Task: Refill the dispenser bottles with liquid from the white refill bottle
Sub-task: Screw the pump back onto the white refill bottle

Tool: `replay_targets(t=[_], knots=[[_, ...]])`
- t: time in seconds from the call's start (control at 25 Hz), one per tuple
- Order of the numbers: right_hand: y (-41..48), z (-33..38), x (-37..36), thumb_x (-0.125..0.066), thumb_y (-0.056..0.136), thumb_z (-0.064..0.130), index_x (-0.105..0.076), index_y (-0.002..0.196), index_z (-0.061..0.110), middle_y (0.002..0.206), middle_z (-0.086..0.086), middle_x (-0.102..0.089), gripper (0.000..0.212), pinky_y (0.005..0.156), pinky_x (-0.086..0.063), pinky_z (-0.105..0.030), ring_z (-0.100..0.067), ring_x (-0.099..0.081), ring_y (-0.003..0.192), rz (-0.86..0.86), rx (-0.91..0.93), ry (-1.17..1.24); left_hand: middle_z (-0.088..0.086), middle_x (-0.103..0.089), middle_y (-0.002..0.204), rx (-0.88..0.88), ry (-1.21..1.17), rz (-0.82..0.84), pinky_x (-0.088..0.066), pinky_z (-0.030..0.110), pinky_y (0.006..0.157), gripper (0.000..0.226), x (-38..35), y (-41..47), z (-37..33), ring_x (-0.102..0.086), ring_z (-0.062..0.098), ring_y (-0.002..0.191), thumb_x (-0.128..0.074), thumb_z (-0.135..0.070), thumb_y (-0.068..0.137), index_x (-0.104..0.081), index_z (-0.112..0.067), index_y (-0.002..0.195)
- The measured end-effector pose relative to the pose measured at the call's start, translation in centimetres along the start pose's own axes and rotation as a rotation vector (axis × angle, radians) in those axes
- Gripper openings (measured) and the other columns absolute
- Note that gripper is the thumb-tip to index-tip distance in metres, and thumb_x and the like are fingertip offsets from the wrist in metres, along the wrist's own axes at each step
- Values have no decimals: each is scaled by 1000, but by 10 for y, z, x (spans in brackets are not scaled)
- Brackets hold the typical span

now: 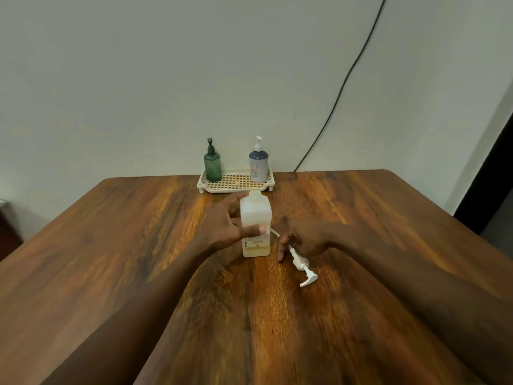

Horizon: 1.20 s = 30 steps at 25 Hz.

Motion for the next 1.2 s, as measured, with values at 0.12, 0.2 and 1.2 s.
replay_targets(t=[0.12, 0.2, 1.2], knots=[[-5, 7, -8, -62, 79, -10, -76, 112, 31, 117, 15, -72, 54, 94, -58, -46, -13, -66, 109, 68, 26, -78, -11, -65, 128, 8, 67, -93, -56, 19, 73, 81, 4, 0, 1, -66, 12, 111, -95, -42, 63, -51, -38, 131], [-8, 11, -8, -65, 82, -10, -74, 121, 28, 127, 10, -69, 55, 101, -54, -42, -12, -61, 118, 80, 41, -102, -8, -67, 131, 6, 105, -113, -58, 24, 76, 84, 7, 1, 4, -66, 13, 111, -95, -47, 61, -52, -36, 133], [-74, 44, 153, -69, 96, 8, -62, 131, 6, 108, -12, -76, 36, 77, -64, -40, -22, -76, 100, -1119, 326, 900, 0, -68, 132, 48, 233, -224, -56, 25, 78, 95, 19, 6, -5, -62, 12, 109, -94, -51, 58, -56, -29, 142]])
Point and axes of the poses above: each hand's wrist, its own y-axis towards the middle knuckle, its own x-axis out of the back of the hand, z = x × y, the point moved 7 cm from there along y, towards the middle knuckle
